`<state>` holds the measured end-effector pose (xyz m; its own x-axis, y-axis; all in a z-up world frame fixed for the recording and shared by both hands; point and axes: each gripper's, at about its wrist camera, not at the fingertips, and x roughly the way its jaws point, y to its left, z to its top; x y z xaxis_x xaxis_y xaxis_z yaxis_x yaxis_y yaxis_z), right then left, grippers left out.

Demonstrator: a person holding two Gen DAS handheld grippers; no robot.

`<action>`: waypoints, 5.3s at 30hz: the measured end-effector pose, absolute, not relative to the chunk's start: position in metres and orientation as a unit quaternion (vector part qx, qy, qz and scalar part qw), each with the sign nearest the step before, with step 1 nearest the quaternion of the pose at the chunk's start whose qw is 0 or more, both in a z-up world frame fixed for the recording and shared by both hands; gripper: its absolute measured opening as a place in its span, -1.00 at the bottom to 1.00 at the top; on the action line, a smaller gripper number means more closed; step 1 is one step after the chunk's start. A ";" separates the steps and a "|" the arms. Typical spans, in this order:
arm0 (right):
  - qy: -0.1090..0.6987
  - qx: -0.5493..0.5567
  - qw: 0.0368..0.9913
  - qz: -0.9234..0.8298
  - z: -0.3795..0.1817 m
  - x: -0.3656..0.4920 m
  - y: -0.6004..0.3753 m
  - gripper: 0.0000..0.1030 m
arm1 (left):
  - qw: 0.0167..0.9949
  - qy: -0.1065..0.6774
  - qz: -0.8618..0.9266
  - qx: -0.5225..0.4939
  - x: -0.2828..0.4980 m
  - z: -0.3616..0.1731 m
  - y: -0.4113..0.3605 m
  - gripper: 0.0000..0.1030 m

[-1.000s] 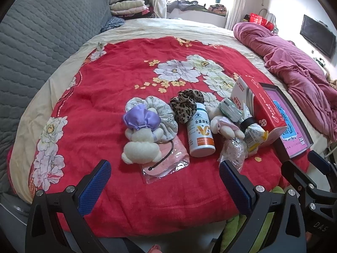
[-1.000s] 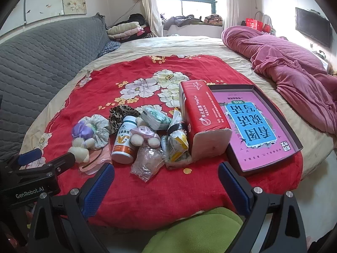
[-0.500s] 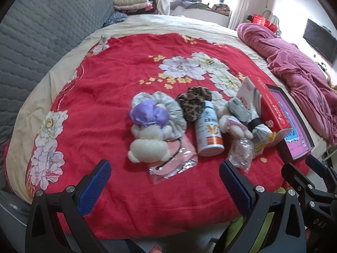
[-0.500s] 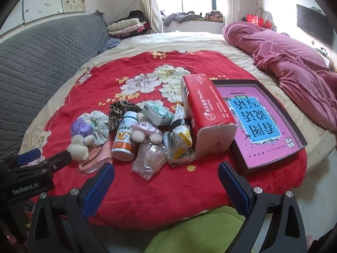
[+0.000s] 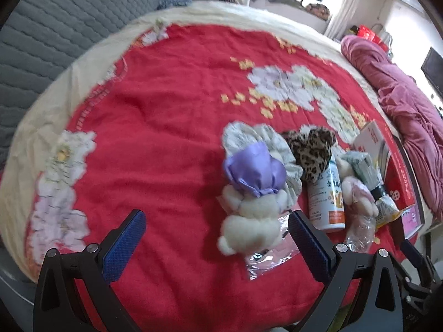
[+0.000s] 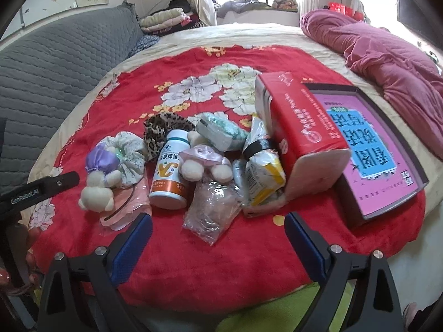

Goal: Organize soft objects
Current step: 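Grasp the white plush bunny with the left tool while the right tool grasps the clear plastic bag, then carry the bunny and the bag with both tools over the pink book box lid, then lower both items onto the pink book and open both tools, then withdraw both tools from the box lid back toward the pile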

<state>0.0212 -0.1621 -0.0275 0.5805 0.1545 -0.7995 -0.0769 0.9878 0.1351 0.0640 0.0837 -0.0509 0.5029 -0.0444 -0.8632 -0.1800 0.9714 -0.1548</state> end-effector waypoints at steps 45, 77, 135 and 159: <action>0.477 0.132 0.868 0.043 -0.027 0.039 -0.205 -0.18 | 0.870 0.475 -0.054 -0.121 0.053 -0.015 0.033 -0.07; 0.416 0.115 0.901 -0.051 -0.003 0.072 -0.446 -0.21 | 0.820 0.520 -0.236 0.026 0.114 -0.008 -0.314 -0.07; 0.371 0.070 0.926 -0.009 0.072 0.040 -0.358 0.07 | 0.874 0.466 -0.136 -0.026 0.081 0.050 -0.130 0.51; 0.421 -0.010 0.903 0.084 0.039 0.043 -0.184 0.07 | 0.870 0.480 -0.050 -0.099 0.071 0.014 0.034 0.51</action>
